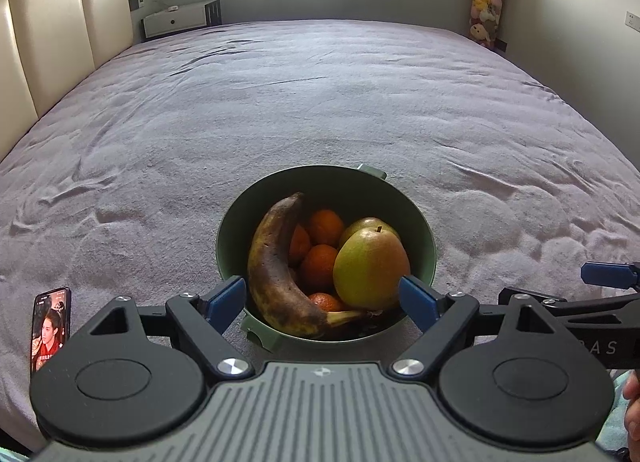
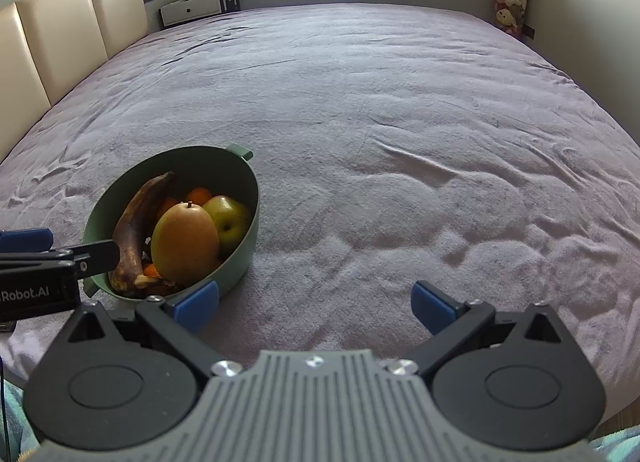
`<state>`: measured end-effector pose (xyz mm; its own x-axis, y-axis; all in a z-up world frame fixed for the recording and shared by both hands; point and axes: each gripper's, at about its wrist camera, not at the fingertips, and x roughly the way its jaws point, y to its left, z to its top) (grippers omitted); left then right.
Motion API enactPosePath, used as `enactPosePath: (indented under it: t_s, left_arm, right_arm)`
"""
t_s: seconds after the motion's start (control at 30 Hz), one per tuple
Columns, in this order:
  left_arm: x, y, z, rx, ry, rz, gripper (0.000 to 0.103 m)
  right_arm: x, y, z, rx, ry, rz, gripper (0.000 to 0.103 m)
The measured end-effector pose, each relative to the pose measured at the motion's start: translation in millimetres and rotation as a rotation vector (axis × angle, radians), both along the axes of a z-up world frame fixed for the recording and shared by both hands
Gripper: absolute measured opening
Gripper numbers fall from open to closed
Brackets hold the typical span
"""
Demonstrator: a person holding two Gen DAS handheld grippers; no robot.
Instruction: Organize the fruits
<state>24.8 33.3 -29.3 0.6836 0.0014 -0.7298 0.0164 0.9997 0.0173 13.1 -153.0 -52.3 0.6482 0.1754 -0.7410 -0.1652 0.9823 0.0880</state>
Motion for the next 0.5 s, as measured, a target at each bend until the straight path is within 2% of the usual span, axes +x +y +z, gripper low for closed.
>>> enactPosePath:
  t_s: [0.5]
  left_arm:
    - [0.3,-0.8,0.9,0.0,-0.001,0.001,0.101]
  right_arm:
    - [-0.4,0.1,0.3,0.007,0.0,0.0,0.099]
